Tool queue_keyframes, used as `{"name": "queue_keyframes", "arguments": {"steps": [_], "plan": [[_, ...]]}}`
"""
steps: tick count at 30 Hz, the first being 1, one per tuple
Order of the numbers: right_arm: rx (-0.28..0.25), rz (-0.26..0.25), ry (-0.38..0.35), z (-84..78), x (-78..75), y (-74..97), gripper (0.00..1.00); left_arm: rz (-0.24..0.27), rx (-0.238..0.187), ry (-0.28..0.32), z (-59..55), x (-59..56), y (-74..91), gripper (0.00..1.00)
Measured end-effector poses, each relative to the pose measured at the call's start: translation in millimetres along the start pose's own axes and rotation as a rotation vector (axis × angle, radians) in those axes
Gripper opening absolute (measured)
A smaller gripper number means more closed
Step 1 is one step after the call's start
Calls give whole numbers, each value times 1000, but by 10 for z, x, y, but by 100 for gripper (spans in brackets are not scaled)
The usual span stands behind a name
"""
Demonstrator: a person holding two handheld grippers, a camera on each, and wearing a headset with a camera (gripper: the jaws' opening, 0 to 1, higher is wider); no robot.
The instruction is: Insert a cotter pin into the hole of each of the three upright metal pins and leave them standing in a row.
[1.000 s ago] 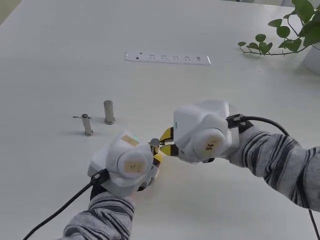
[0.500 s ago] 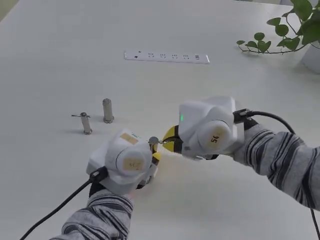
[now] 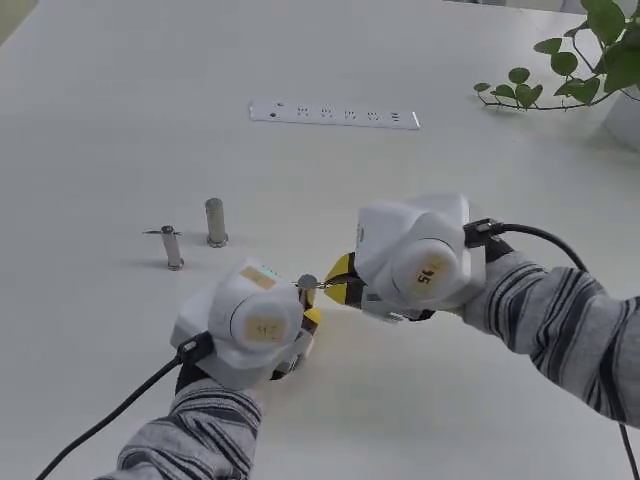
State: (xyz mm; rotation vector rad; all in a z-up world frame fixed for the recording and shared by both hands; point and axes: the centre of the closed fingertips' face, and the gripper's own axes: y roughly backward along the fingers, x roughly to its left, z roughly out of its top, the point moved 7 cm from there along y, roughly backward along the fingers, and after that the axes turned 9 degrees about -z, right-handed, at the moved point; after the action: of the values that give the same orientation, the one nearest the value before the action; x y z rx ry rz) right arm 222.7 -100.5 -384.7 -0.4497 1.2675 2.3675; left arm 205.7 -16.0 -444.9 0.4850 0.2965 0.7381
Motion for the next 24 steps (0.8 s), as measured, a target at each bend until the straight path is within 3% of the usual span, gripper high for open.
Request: {"name": "queue_keyframes", "arguments": {"steps": [4, 6, 9, 19, 24], "plan": [[-16, 1, -68, 21, -27, -1, 7, -20, 8, -11, -20, -6, 57, 24], [-30, 18, -121, 43, -26, -12, 9, -34, 7, -48, -10, -20, 96, 29], [-42, 45, -176, 69, -22, -33, 12, -46, 5, -53, -4, -29, 160, 36], [-35, 116, -274, 74, 22, -198, 13, -89, -47, -26, 13, -13, 381, 50], [-24, 129, -276, 51, 46, -237, 11, -110, -62, -30, 39, -36, 478, 56]]}}
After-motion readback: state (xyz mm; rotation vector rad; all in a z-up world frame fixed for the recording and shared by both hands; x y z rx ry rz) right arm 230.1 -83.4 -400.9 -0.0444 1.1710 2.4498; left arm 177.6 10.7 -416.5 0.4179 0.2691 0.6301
